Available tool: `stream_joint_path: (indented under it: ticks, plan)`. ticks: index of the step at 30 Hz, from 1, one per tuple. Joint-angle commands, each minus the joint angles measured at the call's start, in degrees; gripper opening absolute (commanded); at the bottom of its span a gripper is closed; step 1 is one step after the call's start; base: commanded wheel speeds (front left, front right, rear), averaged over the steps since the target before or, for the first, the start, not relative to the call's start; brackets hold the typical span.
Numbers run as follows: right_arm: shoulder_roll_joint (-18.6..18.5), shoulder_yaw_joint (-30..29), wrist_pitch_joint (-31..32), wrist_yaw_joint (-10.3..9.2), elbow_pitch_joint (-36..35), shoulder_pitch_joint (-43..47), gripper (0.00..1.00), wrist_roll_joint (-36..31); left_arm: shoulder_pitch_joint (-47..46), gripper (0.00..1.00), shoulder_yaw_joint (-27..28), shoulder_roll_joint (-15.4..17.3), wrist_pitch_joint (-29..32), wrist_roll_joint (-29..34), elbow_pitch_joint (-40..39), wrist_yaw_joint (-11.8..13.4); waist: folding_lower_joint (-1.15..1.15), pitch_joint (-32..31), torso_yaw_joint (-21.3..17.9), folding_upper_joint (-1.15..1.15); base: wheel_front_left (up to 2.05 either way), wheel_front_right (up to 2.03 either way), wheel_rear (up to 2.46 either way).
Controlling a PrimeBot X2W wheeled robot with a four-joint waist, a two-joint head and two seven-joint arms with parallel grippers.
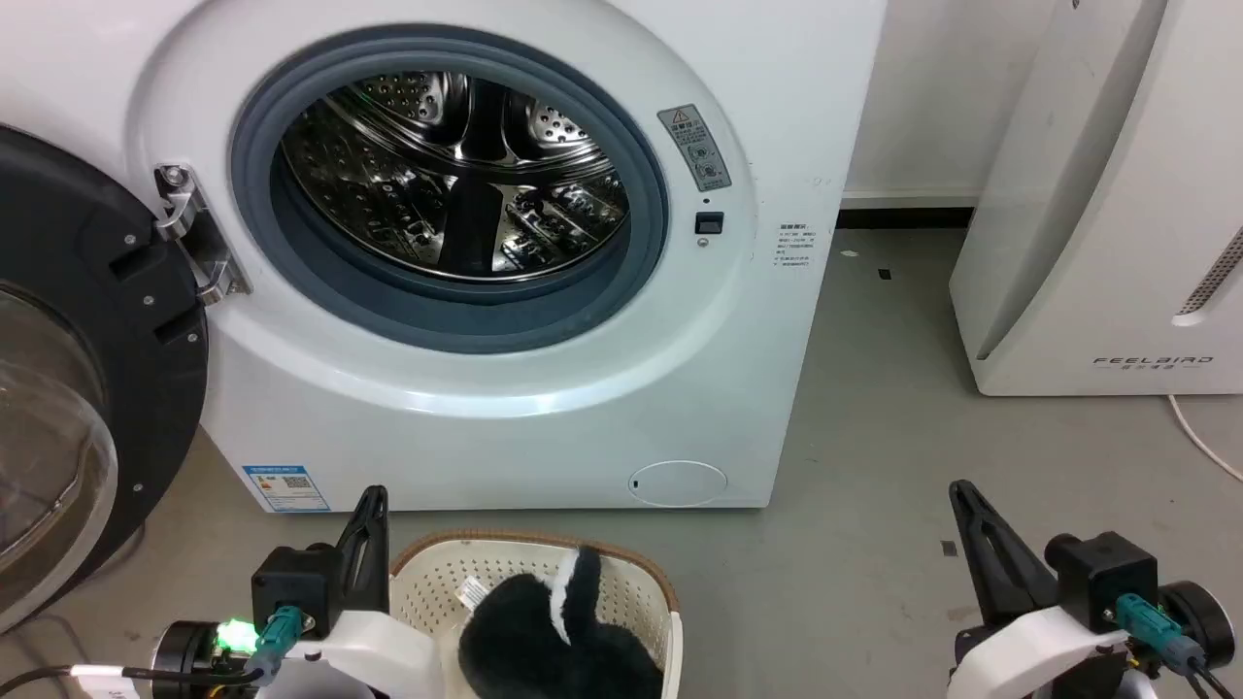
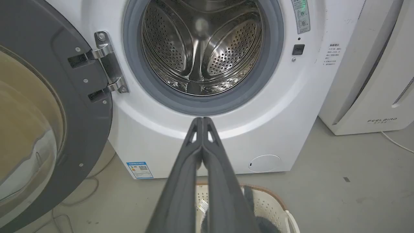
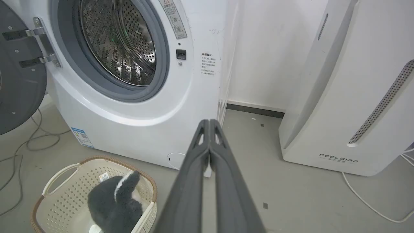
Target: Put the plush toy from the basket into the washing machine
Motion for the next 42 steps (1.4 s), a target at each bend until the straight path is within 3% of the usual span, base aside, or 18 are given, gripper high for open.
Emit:
stream_joint_path:
  ticks: [1, 5, 6, 23, 42]
  plan:
    - [0.0, -0.2, 0.1, -0.05, 0.1, -0.8, 0.0, -0.4, -0.9, 0.0, 0.2, 0.0, 0.0, 0.1, -0.2, 0.2, 0.0, 0.0, 0.0, 0.0, 0.0, 0.0, 0.0]
    - [0.0, -0.2, 0.1, -0.05, 0.1, -0.8, 0.0, -0.4, -0.9, 0.0, 0.2, 0.0, 0.0, 0.1, -0.2, 0.2, 0.0, 0.0, 0.0, 0.0, 0.0, 0.0, 0.0]
    - [0.0, 0.0, 0.0, -0.01, 0.0, 0.0, 1.0, 0.0, 0.0, 1.0, 0.0, 0.0, 0.0, 0.0, 0.0, 0.0, 0.0, 0.0, 0.0, 0.0, 0.0, 0.0, 0.0]
    - [0.0, 0.1, -1.7, -0.01, -0.3, -0.1, 1.0, 1.0, 0.0, 1.0, -0.9, 0.0, -1.8, -1.0, 1.2, -0.3, 0.0, 1.1, -0.4, 0.0, 0.0, 0.0, 0.0]
    - [0.0, 0.0, -4.1, -0.01, -2.3, -2.0, 1.0, 2.3, -5.1, 1.0, -2.9, 0.9, -3.4, -2.4, 9.1, -1.6, 0.0, 7.1, -2.1, 0.0, 0.0, 0.0, 0.0]
